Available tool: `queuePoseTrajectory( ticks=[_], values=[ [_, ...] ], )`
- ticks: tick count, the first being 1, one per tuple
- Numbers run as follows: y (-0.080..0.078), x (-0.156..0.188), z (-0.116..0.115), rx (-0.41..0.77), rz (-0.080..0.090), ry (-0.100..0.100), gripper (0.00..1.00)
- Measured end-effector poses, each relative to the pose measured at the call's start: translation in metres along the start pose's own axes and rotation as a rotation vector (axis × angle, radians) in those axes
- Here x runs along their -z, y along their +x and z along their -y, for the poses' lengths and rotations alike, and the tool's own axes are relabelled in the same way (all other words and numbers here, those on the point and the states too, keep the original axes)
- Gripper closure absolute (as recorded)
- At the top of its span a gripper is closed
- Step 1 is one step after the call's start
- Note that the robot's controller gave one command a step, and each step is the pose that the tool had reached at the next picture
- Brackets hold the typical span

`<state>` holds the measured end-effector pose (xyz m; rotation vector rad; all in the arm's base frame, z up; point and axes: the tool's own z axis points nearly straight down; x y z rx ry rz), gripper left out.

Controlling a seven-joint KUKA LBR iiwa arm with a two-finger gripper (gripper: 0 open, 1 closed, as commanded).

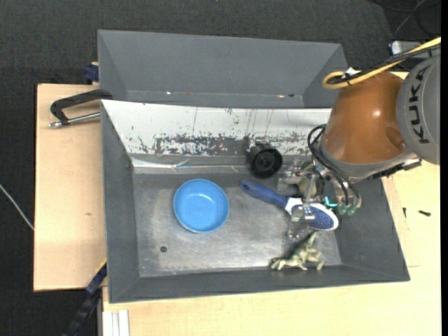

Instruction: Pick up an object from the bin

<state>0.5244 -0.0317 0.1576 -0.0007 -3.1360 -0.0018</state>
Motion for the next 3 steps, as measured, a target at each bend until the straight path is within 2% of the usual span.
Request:
queuePoseTrajectory(
  ticks=[1, 2, 3],
  values=[
    [-0.046, -0.087, 0.047, 0.22, 0.012, 0.001, 0.0],
    [-0.047, -0.085, 0.047, 0.221, 0.015, 0.002, 1.0],
    [-0.055, 0.054, 0.053, 0.177, 0.02, 0.004, 1.0]
  ],
)
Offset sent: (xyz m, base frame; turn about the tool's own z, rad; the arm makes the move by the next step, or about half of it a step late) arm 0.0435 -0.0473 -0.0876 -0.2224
